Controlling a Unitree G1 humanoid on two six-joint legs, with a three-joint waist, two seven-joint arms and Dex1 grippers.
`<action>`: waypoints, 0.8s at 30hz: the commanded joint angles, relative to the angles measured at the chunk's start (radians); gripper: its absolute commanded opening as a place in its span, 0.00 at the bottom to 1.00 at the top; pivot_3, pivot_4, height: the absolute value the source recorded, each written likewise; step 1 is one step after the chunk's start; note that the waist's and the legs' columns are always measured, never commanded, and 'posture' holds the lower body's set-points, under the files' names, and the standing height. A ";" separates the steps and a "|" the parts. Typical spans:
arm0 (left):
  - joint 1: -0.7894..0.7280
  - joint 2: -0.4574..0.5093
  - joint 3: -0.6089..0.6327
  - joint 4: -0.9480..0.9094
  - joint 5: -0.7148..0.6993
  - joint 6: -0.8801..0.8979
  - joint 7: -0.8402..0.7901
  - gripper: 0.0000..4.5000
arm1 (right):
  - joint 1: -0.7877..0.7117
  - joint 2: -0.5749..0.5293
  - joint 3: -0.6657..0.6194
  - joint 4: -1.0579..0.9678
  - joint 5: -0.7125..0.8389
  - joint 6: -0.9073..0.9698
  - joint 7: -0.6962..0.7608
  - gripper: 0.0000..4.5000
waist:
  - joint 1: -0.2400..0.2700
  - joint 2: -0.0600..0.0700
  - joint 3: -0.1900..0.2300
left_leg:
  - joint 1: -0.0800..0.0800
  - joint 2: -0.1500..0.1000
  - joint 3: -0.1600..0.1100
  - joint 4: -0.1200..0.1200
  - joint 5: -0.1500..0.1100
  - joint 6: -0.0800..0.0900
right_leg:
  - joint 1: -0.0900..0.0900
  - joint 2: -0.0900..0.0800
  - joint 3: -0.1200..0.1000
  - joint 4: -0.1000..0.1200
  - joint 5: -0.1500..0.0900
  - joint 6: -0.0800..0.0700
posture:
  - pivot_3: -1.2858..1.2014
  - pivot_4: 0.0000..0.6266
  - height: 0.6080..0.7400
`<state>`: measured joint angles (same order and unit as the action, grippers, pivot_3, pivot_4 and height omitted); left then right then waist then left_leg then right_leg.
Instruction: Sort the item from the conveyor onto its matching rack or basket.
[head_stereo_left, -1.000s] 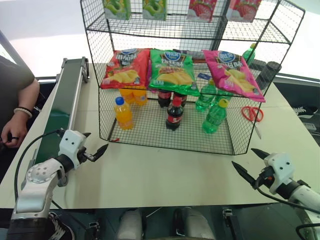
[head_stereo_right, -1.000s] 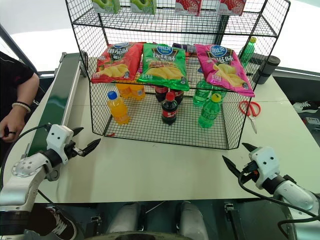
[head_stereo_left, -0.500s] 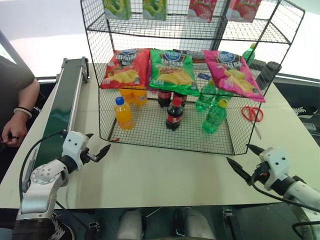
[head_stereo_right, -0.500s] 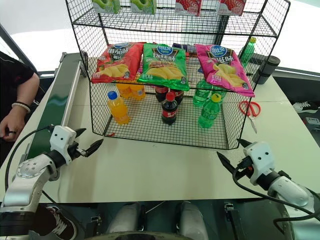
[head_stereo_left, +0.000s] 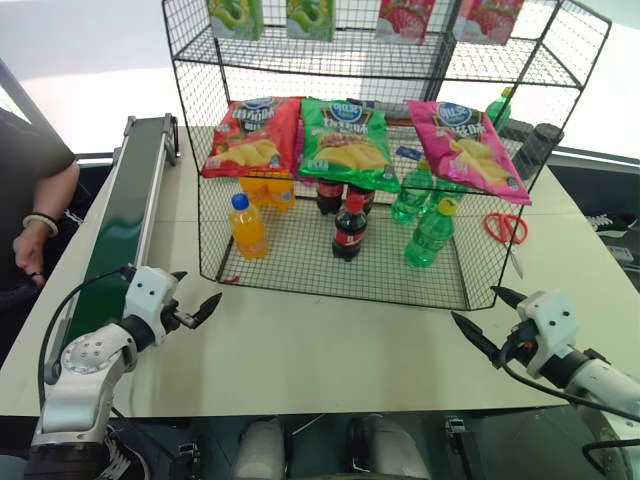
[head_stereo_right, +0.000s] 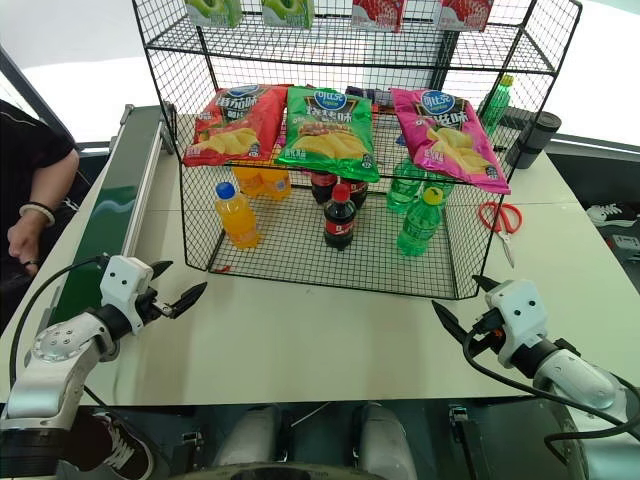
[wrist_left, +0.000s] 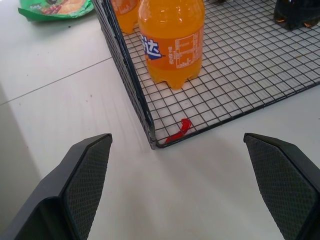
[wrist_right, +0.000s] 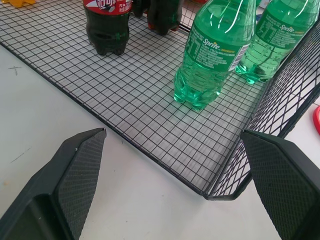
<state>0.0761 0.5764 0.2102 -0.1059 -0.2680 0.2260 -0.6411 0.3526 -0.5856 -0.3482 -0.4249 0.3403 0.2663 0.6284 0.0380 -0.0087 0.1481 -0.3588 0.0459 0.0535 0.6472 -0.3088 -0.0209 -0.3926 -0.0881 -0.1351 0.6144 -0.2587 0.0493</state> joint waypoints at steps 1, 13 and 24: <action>0.014 0.004 0.012 -0.049 -0.011 -0.007 -0.006 1.00 | 0.002 0.008 -0.028 -0.055 0.030 0.011 -0.011 1.00 | 0.000 0.000 0.000 | 0.000 0.000 0.000 0.000 0.000 0.000 | 0.000 0.000 0.000 0.000 0.000 0.000 | 0.52 0.24 0.95; 0.036 0.014 0.022 -0.074 -0.015 0.014 -0.008 1.00 | 0.036 0.015 -0.024 -0.074 0.010 0.019 -0.047 1.00 | 0.000 0.000 0.000 | 0.000 0.000 0.000 0.000 0.000 0.000 | 0.000 0.000 0.000 0.000 0.000 0.000 | 0.52 0.24 0.95; 0.018 0.001 0.006 -0.067 -0.005 0.015 0.001 1.00 | 0.026 0.011 -0.037 -0.036 0.060 0.034 -0.010 1.00 | 0.000 0.000 0.000 | 0.000 0.000 0.000 0.000 0.000 0.000 | 0.000 0.000 0.000 0.000 0.000 0.000 | 0.52 0.24 0.95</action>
<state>0.1040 0.5770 0.2113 -0.1415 -0.2715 0.2495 -0.6462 0.3848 -0.5669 -0.3515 -0.4541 0.3789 0.3005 0.6138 0.0382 -0.0087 0.1480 -0.3589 0.0461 0.0535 0.6473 -0.3088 -0.0209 -0.3928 -0.0878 -0.1349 0.6144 -0.2588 0.0492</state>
